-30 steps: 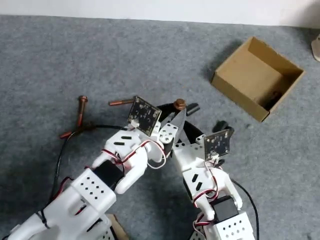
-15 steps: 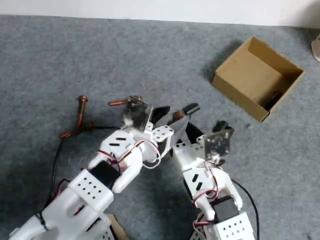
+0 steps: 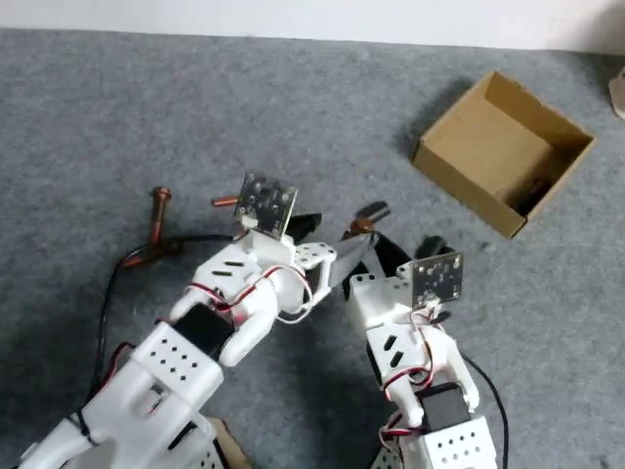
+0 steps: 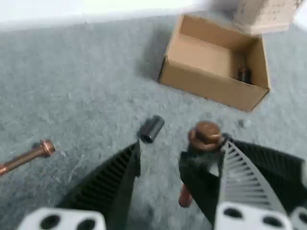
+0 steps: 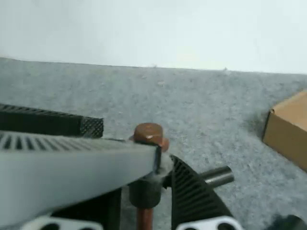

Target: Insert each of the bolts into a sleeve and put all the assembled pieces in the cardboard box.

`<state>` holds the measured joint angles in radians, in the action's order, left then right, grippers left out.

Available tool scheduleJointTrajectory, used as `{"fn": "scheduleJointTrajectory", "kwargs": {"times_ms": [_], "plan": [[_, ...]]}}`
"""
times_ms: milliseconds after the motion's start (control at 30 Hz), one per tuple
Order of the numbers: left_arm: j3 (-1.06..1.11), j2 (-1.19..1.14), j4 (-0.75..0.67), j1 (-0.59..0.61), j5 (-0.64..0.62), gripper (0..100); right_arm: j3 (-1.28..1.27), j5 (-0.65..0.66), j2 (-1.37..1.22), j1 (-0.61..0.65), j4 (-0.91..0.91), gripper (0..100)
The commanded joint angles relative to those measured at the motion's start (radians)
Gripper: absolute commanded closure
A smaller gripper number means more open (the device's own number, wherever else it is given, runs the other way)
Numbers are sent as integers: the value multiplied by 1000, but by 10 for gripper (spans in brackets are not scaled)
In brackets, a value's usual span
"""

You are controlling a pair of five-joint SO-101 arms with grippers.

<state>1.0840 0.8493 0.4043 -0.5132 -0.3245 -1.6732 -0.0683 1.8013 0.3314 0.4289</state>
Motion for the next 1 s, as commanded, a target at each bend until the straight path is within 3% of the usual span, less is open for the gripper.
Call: {"fn": "scheduleJointTrajectory", "kwargs": {"times_ms": [0,133,233,633,967], "plan": [[-114,15,110,73,-68,748,-102,-2,15,-35,-12,994],[-229,13,324,84,-97,748,-99,-3,13,-36,-12,994],[-266,13,388,88,-110,748,-97,-3,13,-38,-5,994],[-153,13,388,88,-143,748,58,-77,-5,-64,203,995],[-119,13,387,88,-143,748,335,-78,-437,-206,213,995]]}}
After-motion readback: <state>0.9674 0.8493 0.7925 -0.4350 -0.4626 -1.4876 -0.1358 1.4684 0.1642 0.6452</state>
